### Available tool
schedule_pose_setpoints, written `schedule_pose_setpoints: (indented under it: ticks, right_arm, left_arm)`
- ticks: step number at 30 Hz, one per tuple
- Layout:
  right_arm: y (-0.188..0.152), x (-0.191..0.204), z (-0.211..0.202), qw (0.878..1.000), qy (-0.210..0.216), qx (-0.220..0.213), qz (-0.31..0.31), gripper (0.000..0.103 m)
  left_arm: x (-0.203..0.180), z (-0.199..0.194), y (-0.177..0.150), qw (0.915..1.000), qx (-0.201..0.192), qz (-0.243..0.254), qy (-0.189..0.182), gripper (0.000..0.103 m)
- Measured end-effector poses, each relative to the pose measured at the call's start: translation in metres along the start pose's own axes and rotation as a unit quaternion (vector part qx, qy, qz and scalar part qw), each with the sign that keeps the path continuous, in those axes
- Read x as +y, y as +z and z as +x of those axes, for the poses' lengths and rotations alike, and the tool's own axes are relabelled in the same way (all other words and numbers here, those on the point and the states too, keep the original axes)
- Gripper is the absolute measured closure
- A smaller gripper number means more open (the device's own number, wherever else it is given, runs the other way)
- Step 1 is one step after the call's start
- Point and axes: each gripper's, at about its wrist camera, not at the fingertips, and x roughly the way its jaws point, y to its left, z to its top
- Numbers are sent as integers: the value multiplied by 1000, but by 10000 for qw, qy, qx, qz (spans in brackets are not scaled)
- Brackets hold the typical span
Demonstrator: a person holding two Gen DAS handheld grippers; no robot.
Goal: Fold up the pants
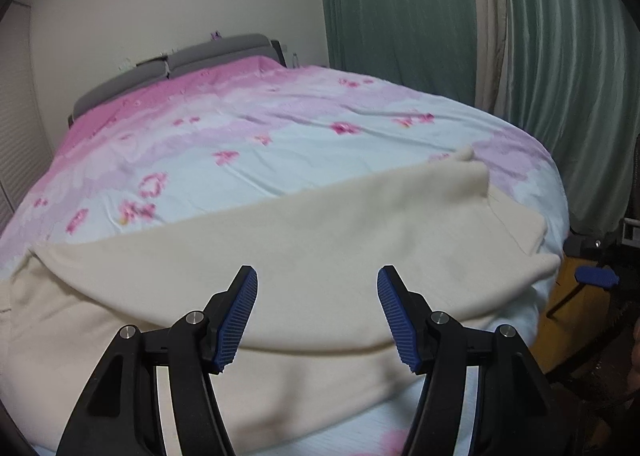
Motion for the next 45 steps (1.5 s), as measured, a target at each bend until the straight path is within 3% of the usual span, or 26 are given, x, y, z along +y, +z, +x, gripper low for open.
schedule_pose_setpoints:
  ticks: [12,21,24,27,29,32,38,41,45]
  right_arm:
    - [-19,32,4,9967,-412,-506,476,32]
    - [-27,35,22,9951,-750,-573,295,34]
    - [-25,34,27,9960,-636,-556,290,47]
    - [-22,33,31,9972,-477,-480,302,71]
    - [-20,30,35,9979,-365,-394,348,95]
    - [-15,23,34,9980,-273,-398,402,99]
    - [14,8,9,9950,-454,-855,242,101]
    - [25,-6,9,9969,-351,-604,365,101]
    - [16,2,8,9974,-550,-454,122,99]
  left_arm:
    - [32,6,-3,9998,-188,-96,-49,41]
    - [44,17,-18,9991,-117,-395,-91,41]
    - [45,17,-19,9989,-148,-443,-79,41]
    - [46,17,-19,9985,-179,-508,-66,41]
    - [45,18,-19,9985,-178,-509,-70,41]
    - [44,18,-18,9985,-157,-509,-106,41]
    - [24,22,-10,9986,-130,-423,-272,41]
    - [12,25,-6,9987,-118,-357,-340,41]
    - [-2,26,-2,9987,-125,-228,-448,41]
